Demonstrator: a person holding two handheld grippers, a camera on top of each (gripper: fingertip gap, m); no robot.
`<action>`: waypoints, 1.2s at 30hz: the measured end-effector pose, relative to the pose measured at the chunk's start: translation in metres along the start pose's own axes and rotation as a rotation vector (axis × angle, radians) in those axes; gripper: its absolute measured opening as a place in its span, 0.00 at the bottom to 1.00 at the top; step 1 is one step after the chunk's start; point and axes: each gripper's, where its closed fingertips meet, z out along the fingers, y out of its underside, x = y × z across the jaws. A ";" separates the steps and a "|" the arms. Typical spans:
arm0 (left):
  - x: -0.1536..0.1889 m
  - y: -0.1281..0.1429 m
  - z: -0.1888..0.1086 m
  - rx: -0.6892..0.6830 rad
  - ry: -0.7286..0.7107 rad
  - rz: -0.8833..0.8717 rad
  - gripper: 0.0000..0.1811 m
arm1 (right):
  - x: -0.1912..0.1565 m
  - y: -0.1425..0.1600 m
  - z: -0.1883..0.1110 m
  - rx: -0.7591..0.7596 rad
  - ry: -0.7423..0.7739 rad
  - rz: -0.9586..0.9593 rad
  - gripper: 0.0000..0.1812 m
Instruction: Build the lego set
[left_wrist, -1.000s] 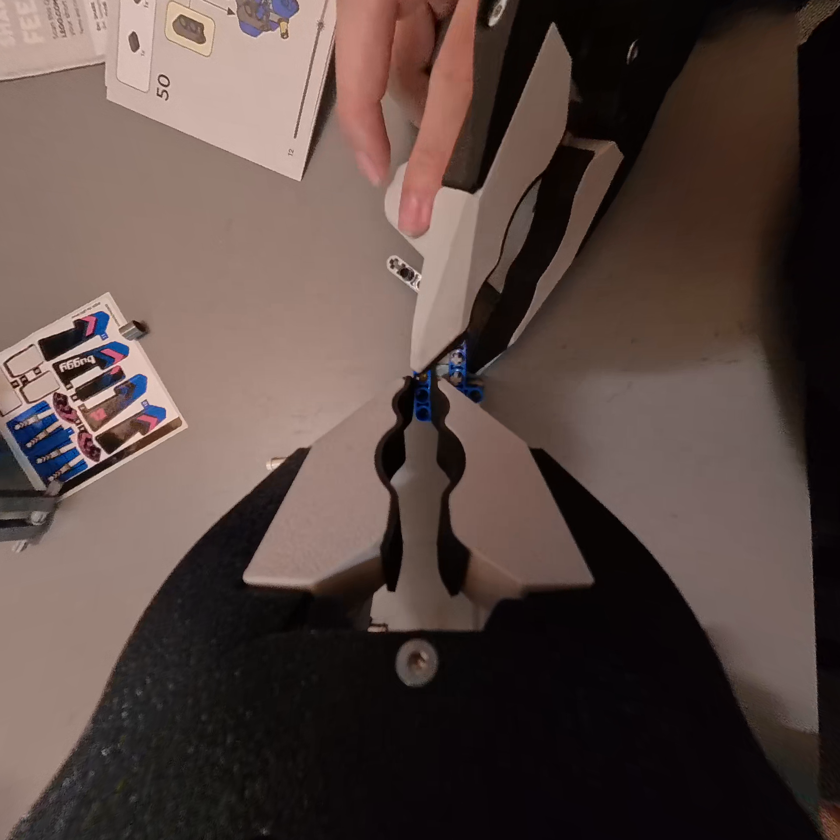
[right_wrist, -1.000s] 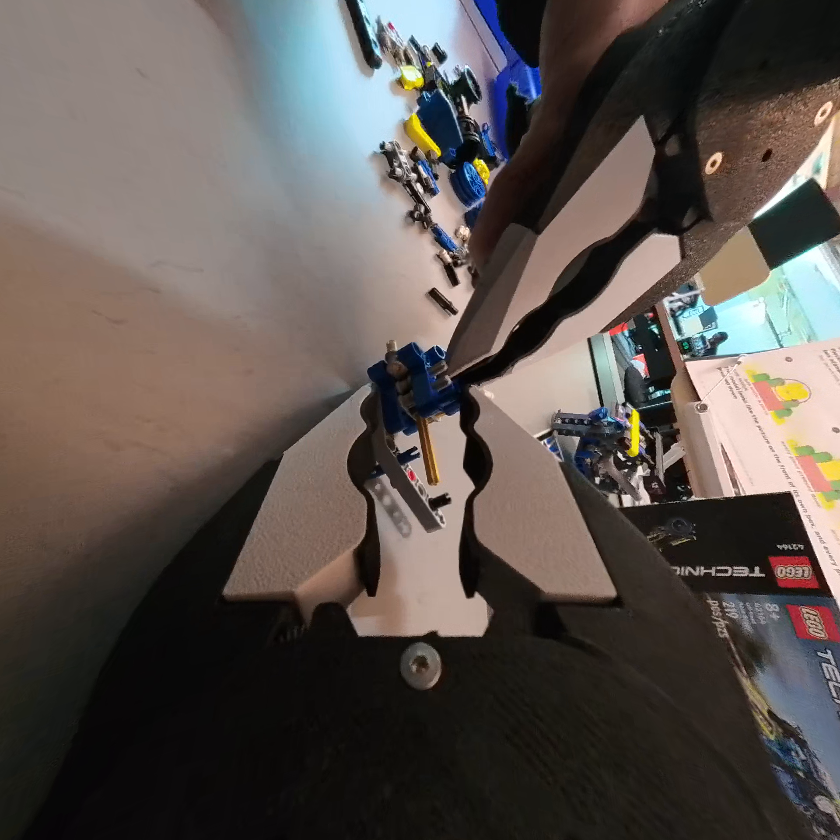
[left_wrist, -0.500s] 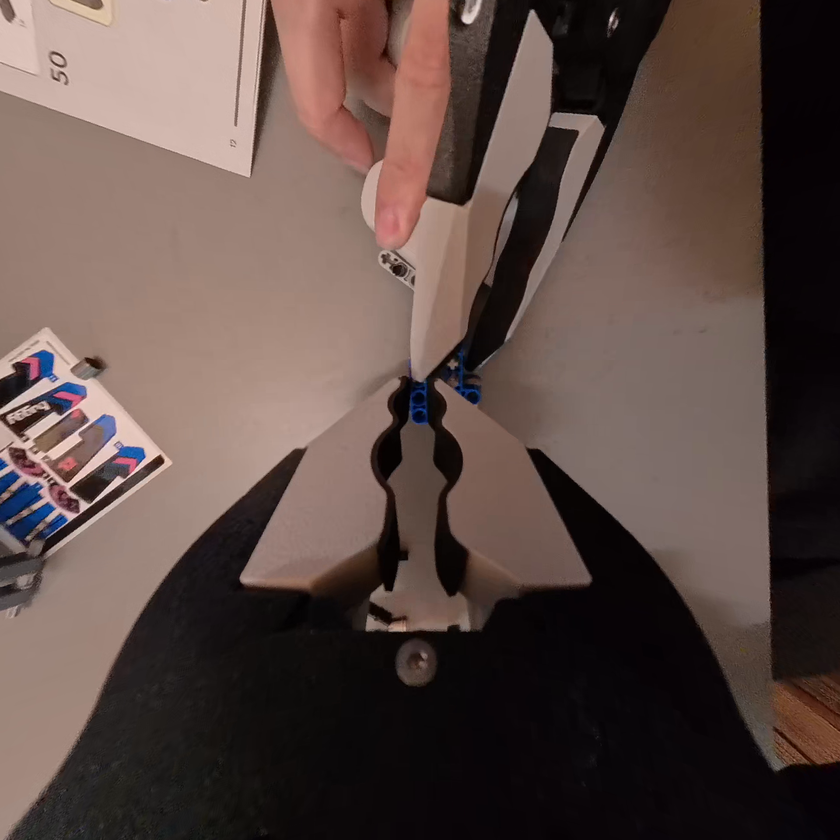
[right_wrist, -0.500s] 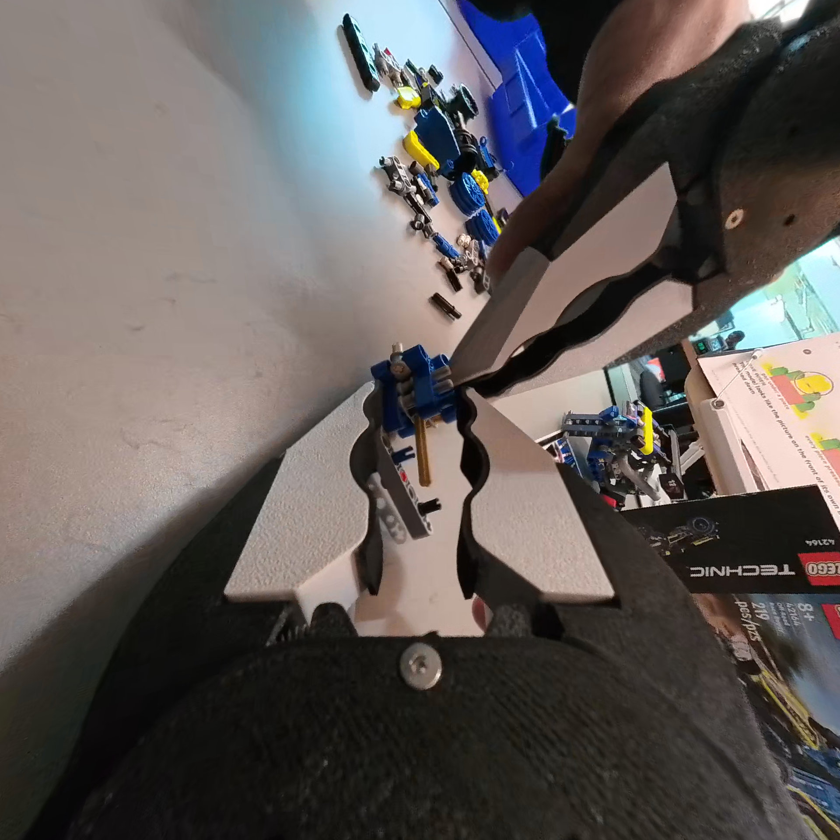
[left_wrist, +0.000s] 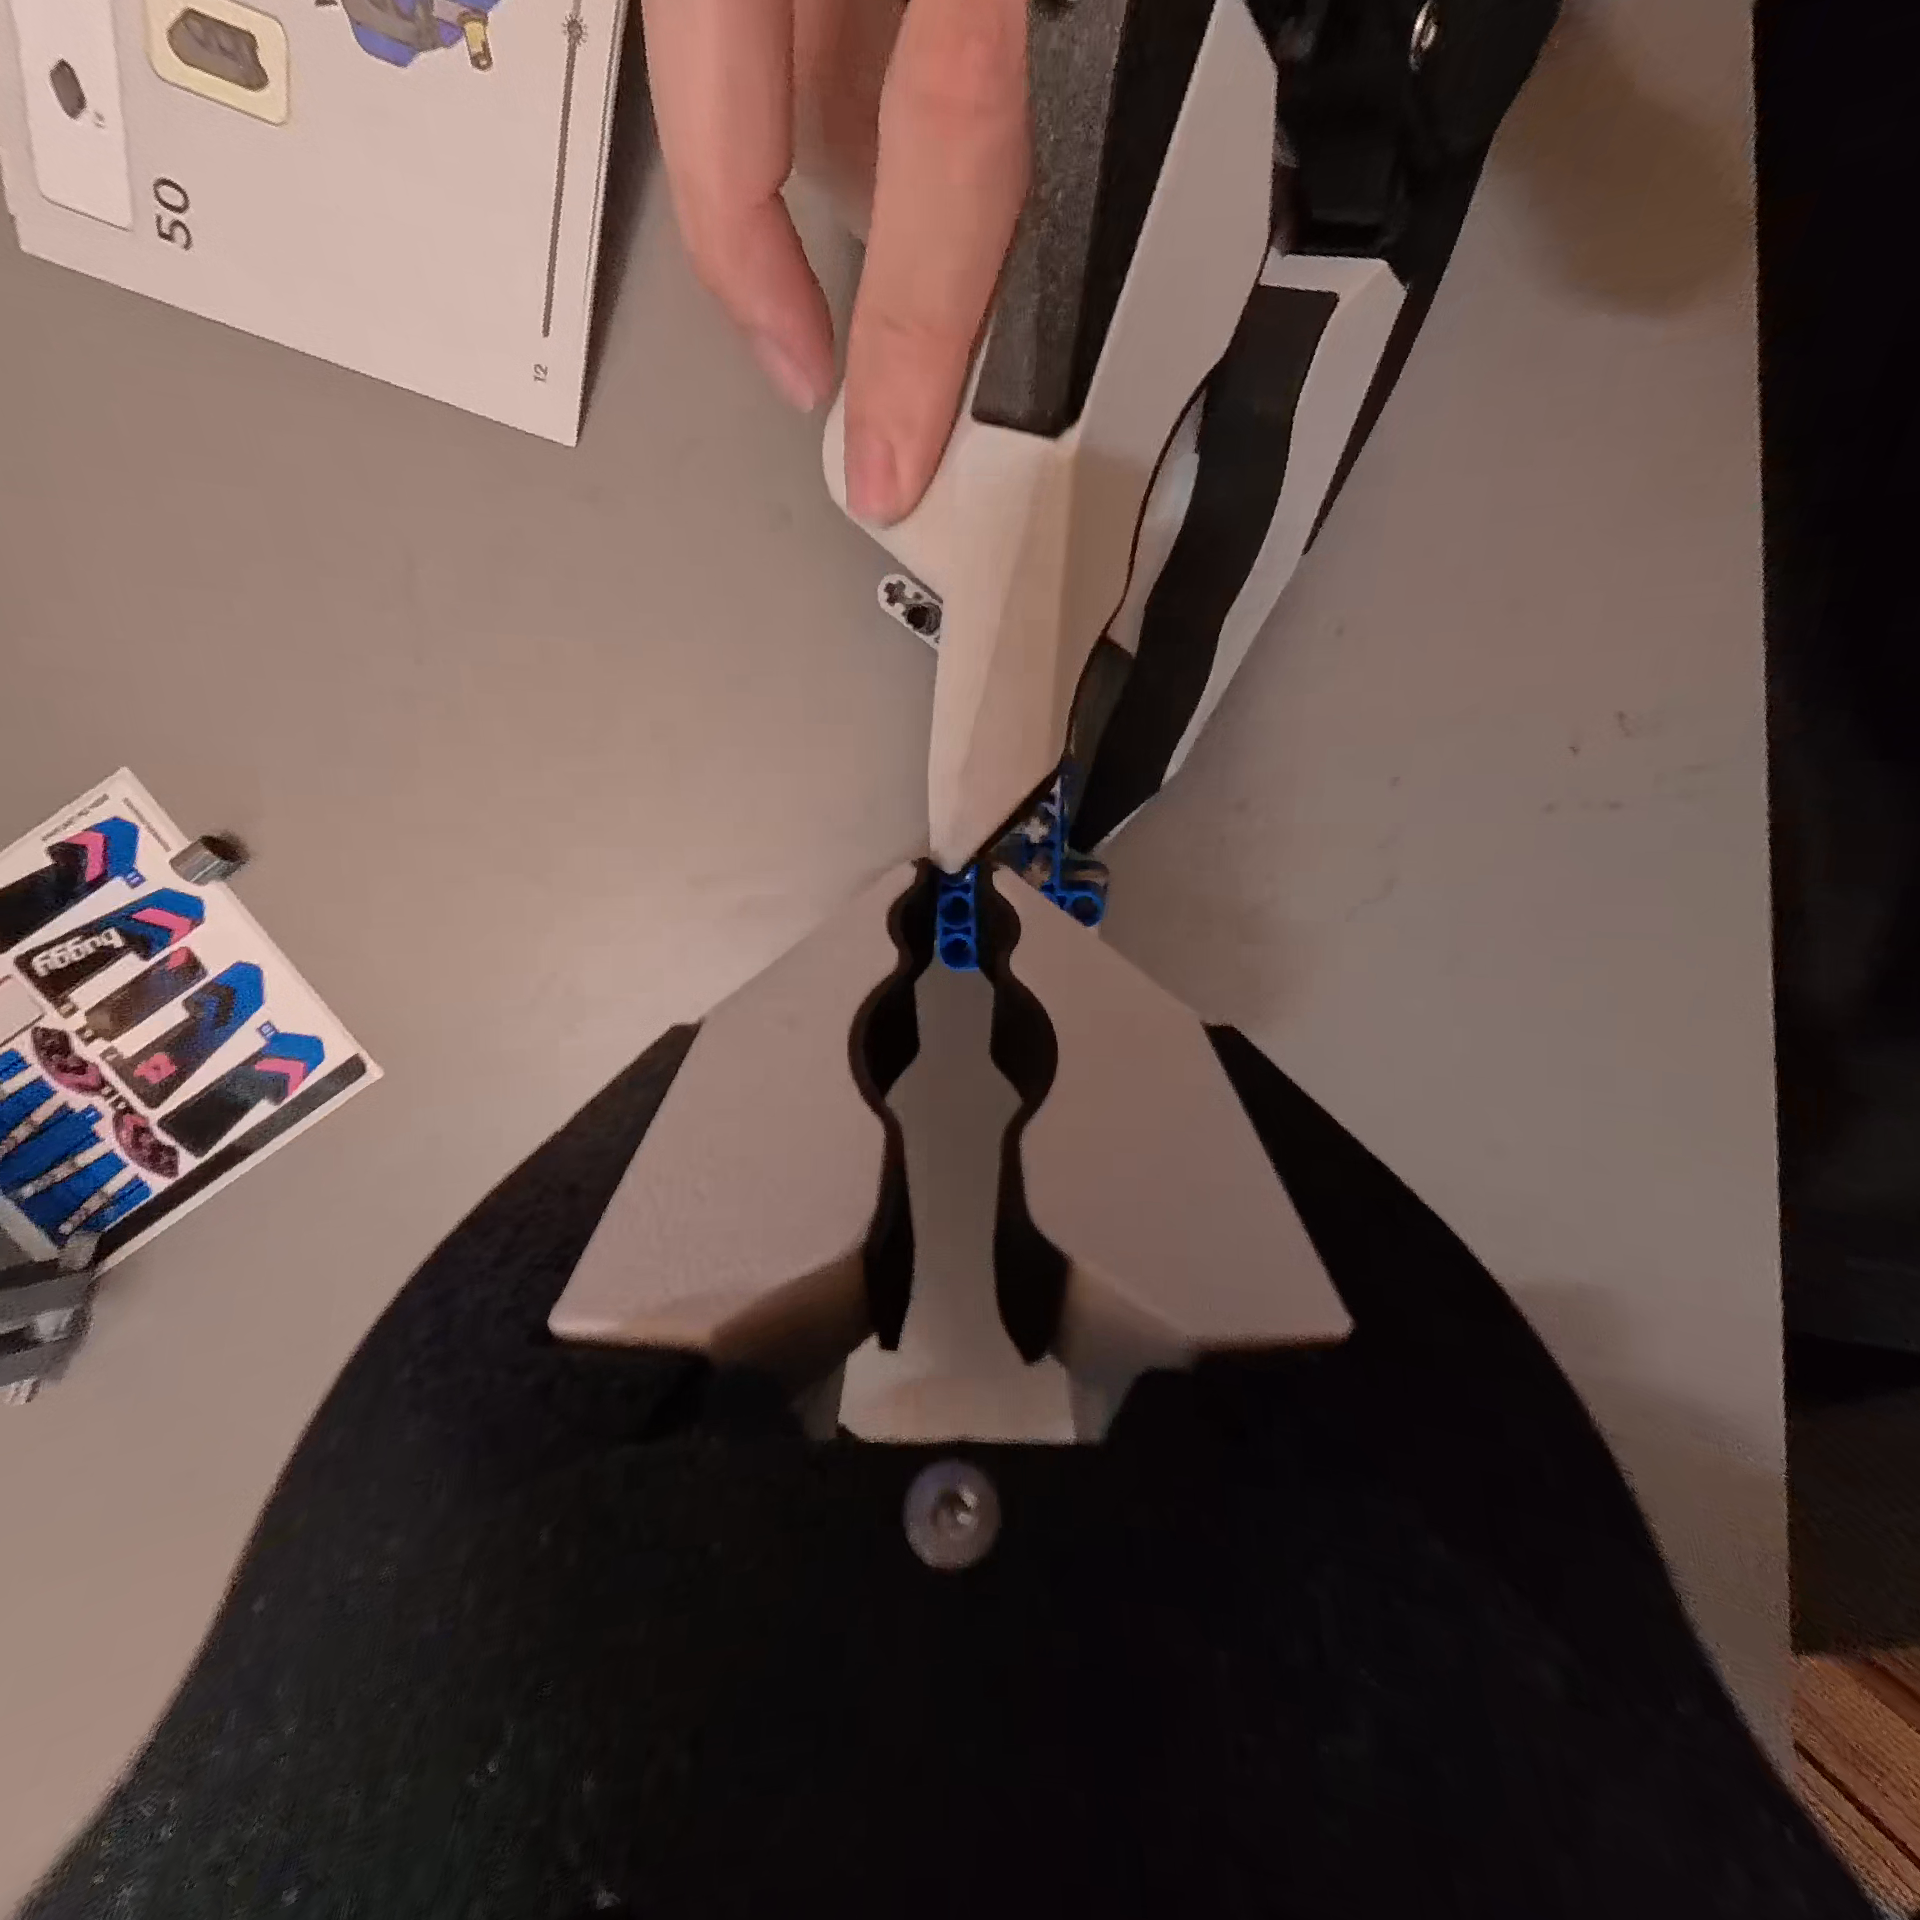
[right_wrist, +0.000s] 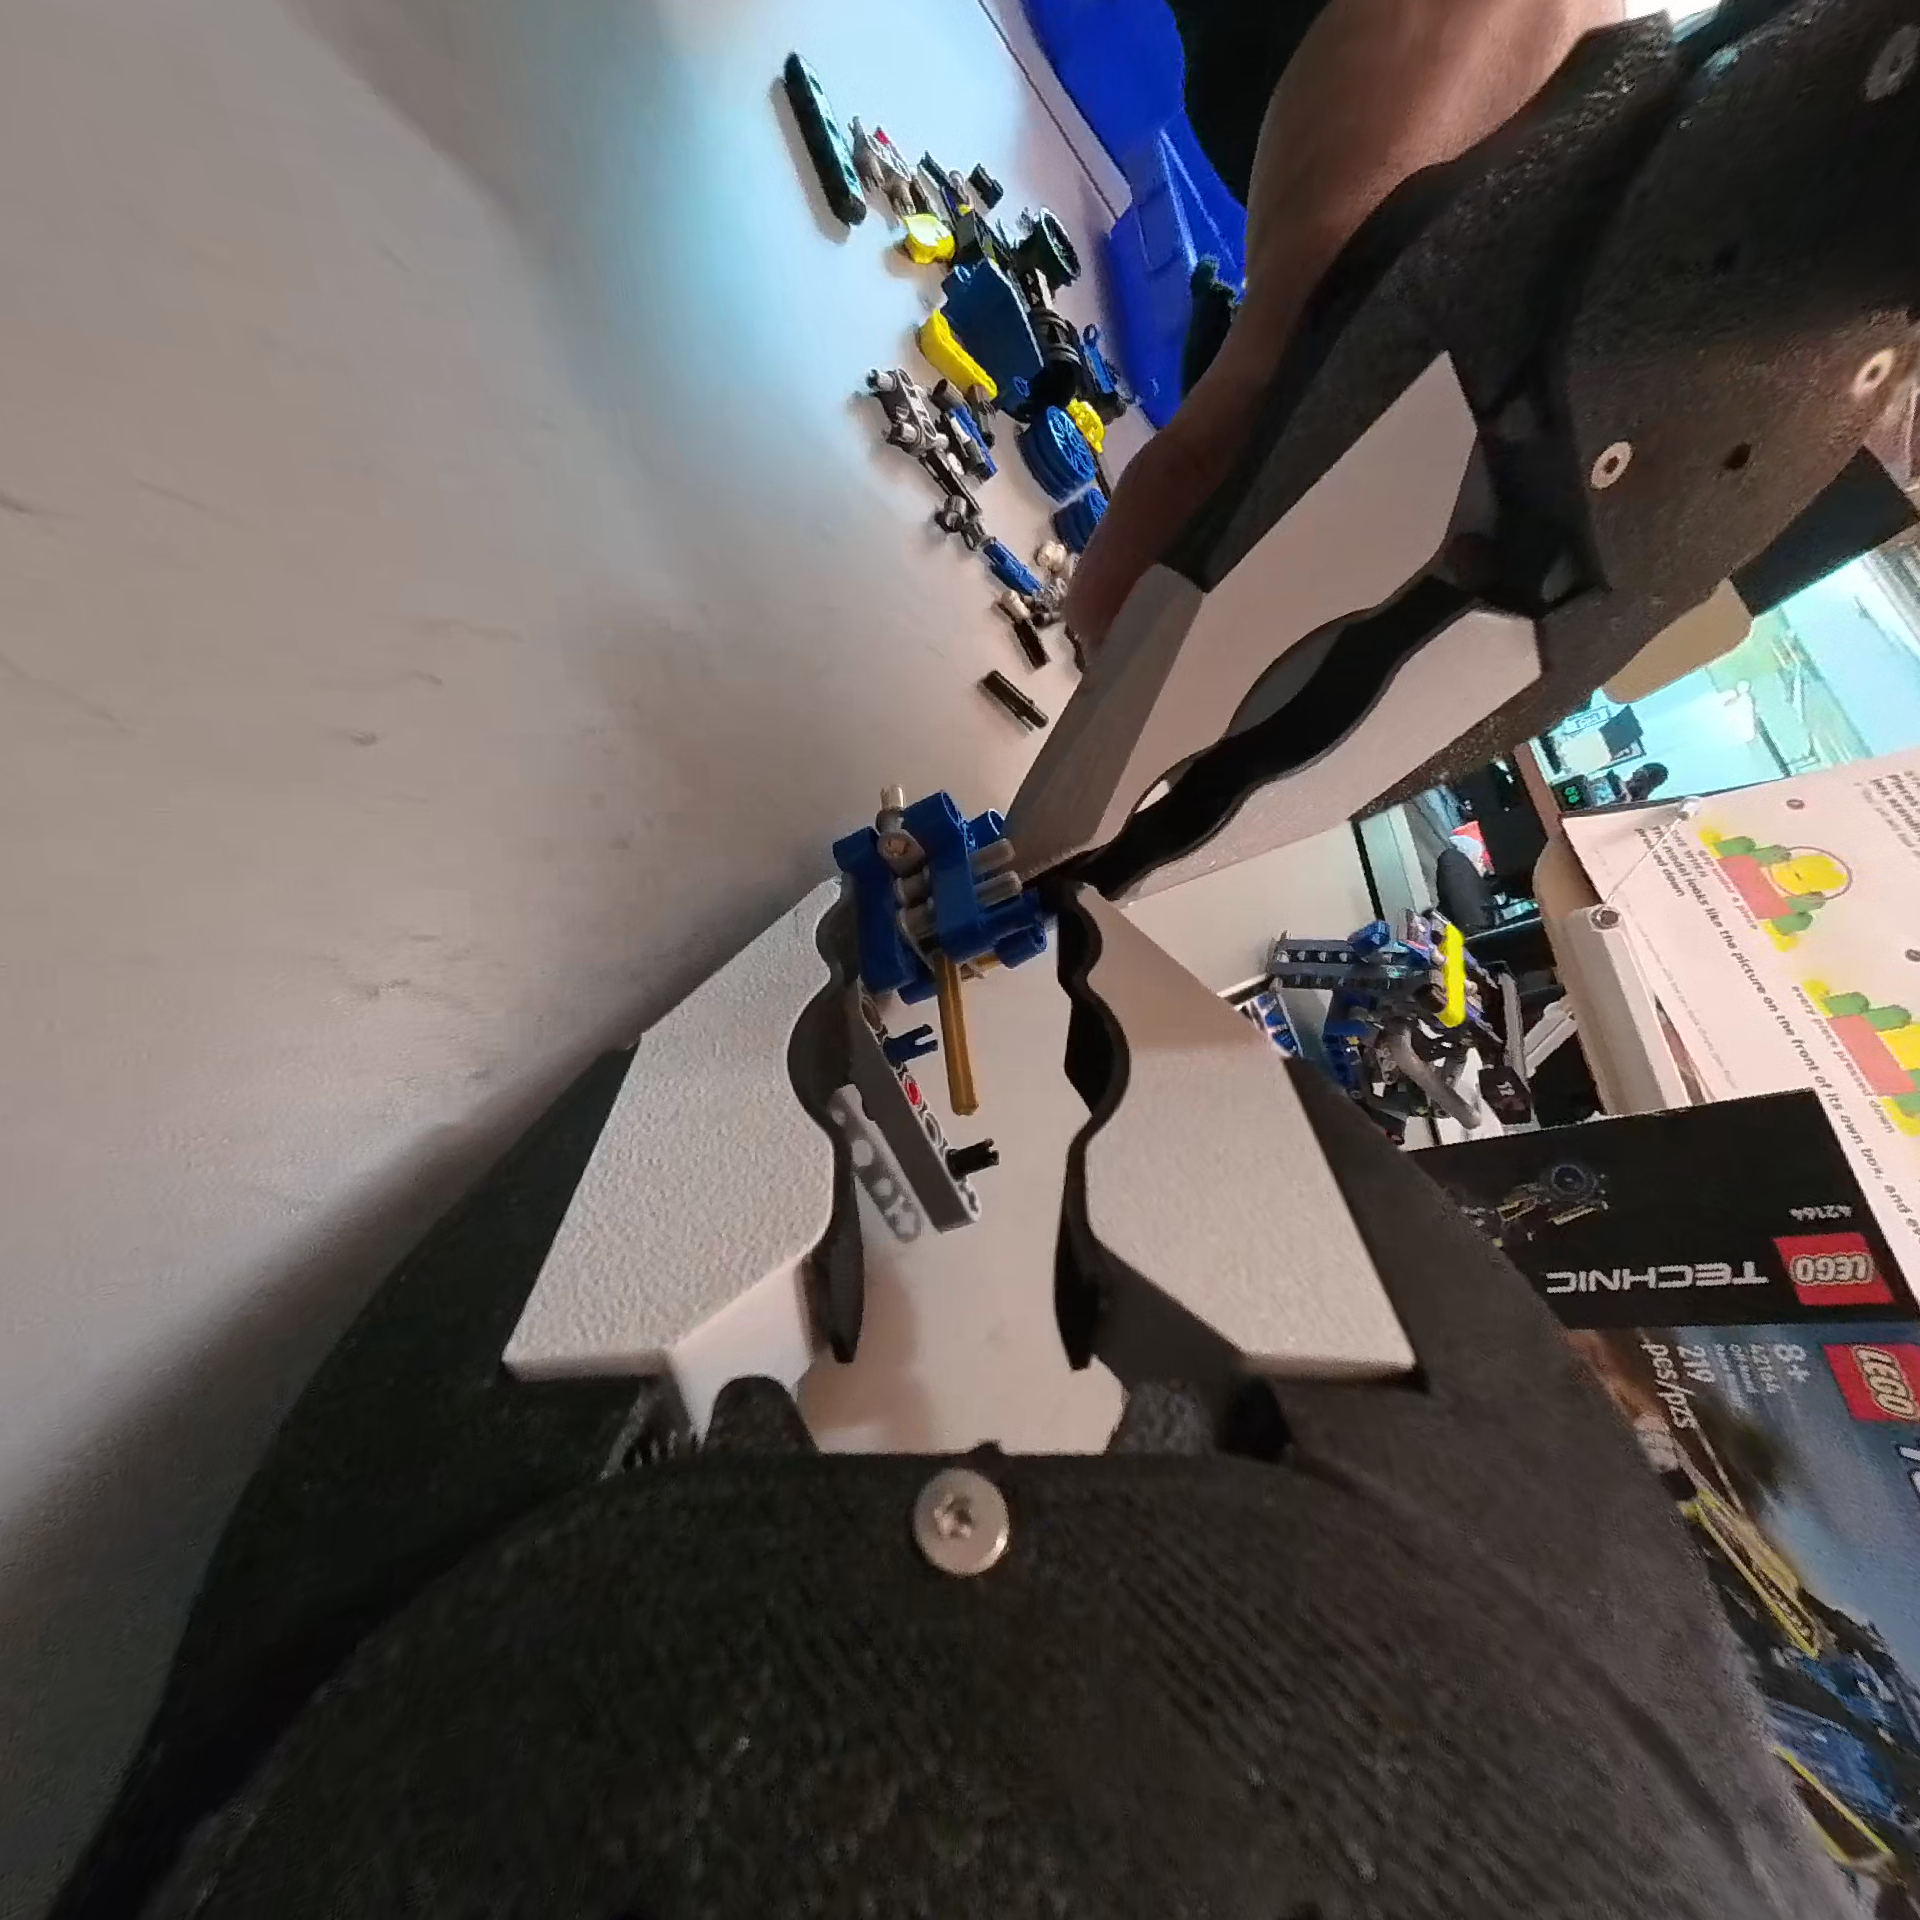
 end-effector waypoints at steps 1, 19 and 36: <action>0.001 0.000 0.000 0.000 -0.011 0.001 0.02 | 0.002 0.001 -0.002 -0.005 0.014 0.004 0.22; 0.006 -0.002 0.001 -0.033 -0.071 0.063 0.02 | 0.001 0.003 -0.014 0.008 0.016 -0.038 0.28; 0.010 -0.004 0.001 0.085 -0.268 0.142 0.02 | 0.021 0.010 -0.016 -0.074 -0.212 1.441 0.14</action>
